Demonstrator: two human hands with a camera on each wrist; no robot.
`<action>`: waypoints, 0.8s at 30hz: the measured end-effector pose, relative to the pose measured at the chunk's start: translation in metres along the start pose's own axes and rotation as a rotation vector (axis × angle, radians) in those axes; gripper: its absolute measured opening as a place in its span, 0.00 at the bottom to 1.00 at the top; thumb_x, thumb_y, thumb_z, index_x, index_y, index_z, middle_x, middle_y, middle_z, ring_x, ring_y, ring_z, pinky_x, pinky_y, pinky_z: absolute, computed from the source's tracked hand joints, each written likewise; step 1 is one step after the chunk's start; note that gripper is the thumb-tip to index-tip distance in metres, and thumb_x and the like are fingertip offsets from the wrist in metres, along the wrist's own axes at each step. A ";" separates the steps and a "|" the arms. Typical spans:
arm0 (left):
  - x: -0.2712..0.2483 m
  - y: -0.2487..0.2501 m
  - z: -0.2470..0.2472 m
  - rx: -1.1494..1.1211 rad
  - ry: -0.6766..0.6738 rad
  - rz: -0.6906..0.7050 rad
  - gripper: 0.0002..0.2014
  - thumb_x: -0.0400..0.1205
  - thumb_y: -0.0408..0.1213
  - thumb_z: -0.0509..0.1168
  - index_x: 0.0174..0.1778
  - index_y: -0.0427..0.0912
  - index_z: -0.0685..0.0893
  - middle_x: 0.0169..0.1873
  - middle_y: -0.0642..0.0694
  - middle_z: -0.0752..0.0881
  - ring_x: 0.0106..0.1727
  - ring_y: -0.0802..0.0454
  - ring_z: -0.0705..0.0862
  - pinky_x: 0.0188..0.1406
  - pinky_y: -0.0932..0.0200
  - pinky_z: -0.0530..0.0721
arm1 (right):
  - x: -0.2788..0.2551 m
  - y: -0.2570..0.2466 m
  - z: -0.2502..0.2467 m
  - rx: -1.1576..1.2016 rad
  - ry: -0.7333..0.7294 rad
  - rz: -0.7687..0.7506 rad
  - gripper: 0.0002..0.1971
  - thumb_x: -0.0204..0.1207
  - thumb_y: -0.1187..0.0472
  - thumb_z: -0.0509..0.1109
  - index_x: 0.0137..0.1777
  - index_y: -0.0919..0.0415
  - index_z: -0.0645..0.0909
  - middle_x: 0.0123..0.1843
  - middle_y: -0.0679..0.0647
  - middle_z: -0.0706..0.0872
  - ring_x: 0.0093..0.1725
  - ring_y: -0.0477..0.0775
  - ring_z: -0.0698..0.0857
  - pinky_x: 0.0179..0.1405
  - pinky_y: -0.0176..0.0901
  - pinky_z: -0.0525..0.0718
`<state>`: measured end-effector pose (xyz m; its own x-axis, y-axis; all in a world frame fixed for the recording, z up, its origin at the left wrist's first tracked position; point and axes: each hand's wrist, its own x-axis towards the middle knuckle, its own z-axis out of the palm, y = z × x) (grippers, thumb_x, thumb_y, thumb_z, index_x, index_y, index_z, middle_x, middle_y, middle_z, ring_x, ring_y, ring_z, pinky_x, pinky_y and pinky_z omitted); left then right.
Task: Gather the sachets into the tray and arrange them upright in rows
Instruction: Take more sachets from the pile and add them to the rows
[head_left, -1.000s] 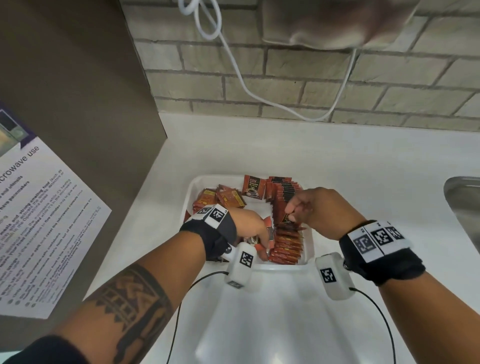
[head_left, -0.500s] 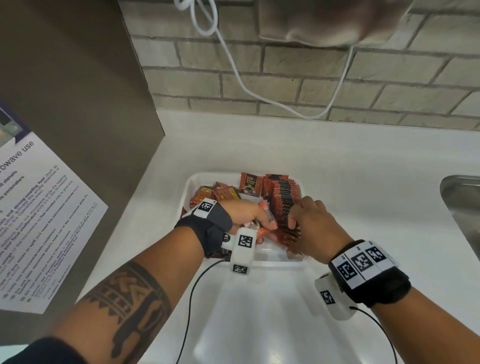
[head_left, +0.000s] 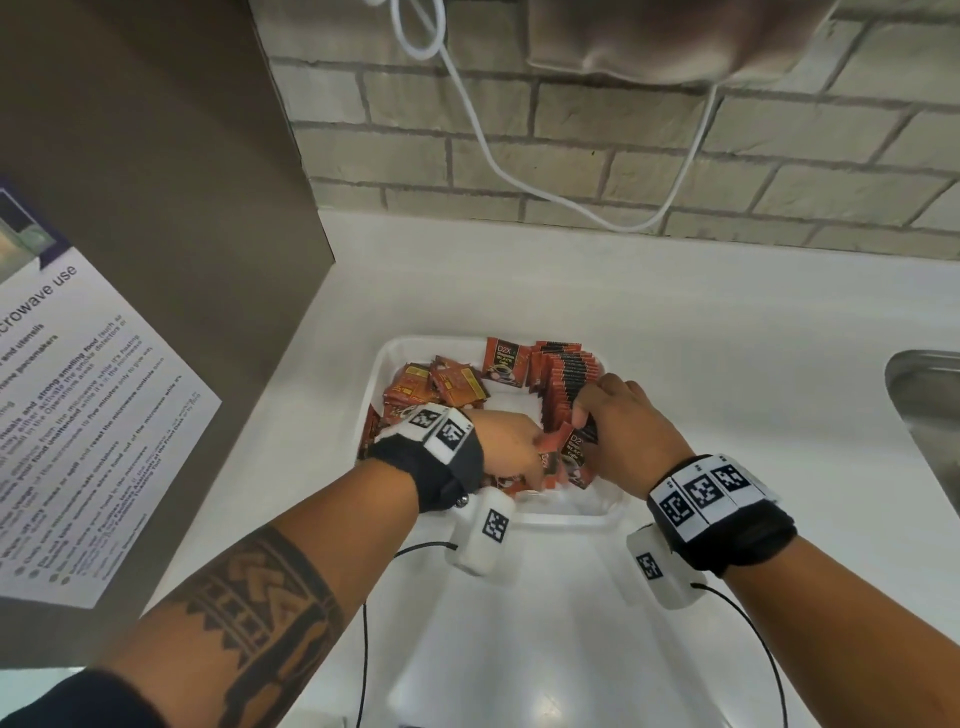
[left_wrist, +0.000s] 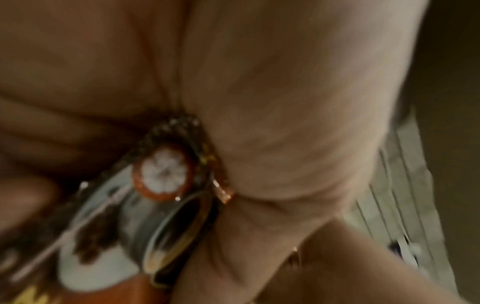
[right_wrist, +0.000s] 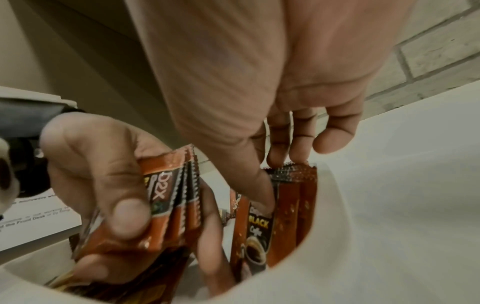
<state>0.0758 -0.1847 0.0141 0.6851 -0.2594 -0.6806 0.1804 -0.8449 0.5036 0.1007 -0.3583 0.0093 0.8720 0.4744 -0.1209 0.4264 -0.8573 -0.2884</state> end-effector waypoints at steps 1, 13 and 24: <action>0.001 0.006 0.002 0.098 0.008 0.006 0.18 0.79 0.44 0.72 0.64 0.43 0.85 0.53 0.44 0.89 0.46 0.46 0.84 0.50 0.50 0.87 | 0.000 0.000 0.000 0.008 0.002 -0.001 0.13 0.69 0.64 0.75 0.50 0.52 0.77 0.57 0.50 0.77 0.57 0.56 0.75 0.52 0.52 0.82; 0.016 0.040 0.018 0.505 -0.016 0.182 0.30 0.85 0.40 0.67 0.83 0.42 0.70 0.75 0.43 0.78 0.70 0.45 0.78 0.61 0.58 0.76 | 0.006 0.011 -0.011 0.085 0.063 0.034 0.19 0.65 0.61 0.83 0.53 0.54 0.80 0.49 0.50 0.79 0.48 0.55 0.81 0.46 0.46 0.82; 0.022 0.040 0.017 0.510 -0.060 0.125 0.21 0.81 0.37 0.69 0.71 0.40 0.82 0.62 0.40 0.87 0.54 0.44 0.83 0.41 0.60 0.79 | 0.009 0.015 -0.013 0.123 -0.007 0.038 0.13 0.68 0.62 0.82 0.52 0.53 0.88 0.50 0.51 0.86 0.48 0.52 0.84 0.50 0.43 0.83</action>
<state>0.0862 -0.2318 0.0105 0.6348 -0.3869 -0.6689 -0.2768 -0.9220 0.2707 0.1185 -0.3699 0.0163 0.8849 0.4441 -0.1406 0.3604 -0.8439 -0.3975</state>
